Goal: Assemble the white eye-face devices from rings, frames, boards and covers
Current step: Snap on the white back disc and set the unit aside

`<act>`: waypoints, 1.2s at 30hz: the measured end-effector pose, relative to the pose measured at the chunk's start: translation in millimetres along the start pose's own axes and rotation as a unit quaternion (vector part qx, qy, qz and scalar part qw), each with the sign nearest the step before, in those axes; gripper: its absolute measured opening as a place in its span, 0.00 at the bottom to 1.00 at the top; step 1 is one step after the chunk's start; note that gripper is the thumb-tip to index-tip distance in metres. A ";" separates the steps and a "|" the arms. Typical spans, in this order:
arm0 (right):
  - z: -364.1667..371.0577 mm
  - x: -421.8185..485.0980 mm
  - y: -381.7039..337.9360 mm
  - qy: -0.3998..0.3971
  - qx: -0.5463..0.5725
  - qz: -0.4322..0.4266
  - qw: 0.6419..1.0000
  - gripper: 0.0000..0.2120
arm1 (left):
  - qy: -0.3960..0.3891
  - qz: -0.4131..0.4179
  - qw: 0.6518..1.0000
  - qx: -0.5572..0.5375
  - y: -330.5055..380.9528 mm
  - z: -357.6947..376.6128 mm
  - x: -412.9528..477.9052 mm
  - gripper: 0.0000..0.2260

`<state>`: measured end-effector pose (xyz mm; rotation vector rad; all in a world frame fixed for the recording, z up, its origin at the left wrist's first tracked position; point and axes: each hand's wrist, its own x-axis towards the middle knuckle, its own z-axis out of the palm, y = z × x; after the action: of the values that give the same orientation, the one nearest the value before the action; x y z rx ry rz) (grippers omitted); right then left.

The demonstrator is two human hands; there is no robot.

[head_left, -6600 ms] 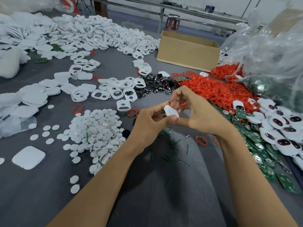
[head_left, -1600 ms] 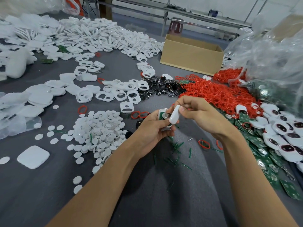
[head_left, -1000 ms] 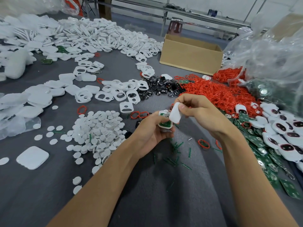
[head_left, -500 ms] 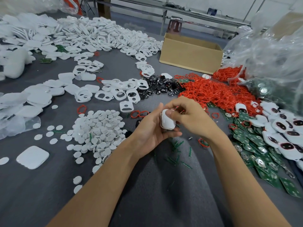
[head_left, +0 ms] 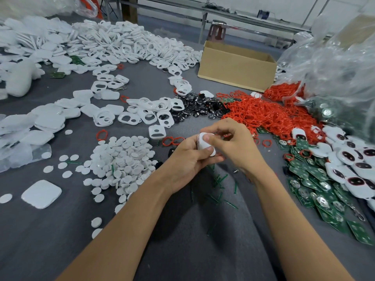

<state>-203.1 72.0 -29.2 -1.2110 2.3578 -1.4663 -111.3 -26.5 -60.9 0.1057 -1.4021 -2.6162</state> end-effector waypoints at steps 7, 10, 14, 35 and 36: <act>-10.3 1.7 -1.0 -0.103 0.073 0.087 0.988 0.08 | 0.054 -0.007 0.996 0.068 -3.7 3.4 0.0 0.14; -10.8 2.1 -1.2 -0.067 0.093 0.087 0.990 0.04 | 0.124 -0.001 0.992 0.038 -7.1 2.9 1.7 0.15; -13.4 4.1 0.0 -0.025 0.112 0.084 0.990 0.03 | 0.177 0.043 0.982 0.050 -7.9 3.8 0.3 0.08; -5.1 1.5 -8.3 0.026 0.164 0.064 0.984 0.01 | 0.233 0.162 0.955 0.086 -5.7 5.7 -2.2 0.09; -7.4 1.7 -8.3 0.010 0.161 0.052 0.986 0.02 | 0.237 0.172 0.951 0.098 -5.0 4.9 -2.3 0.10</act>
<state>-203.1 74.3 -18.2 -0.9807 2.0530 -1.7437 -110.2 -19.4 -62.4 0.4394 -1.3500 -1.9919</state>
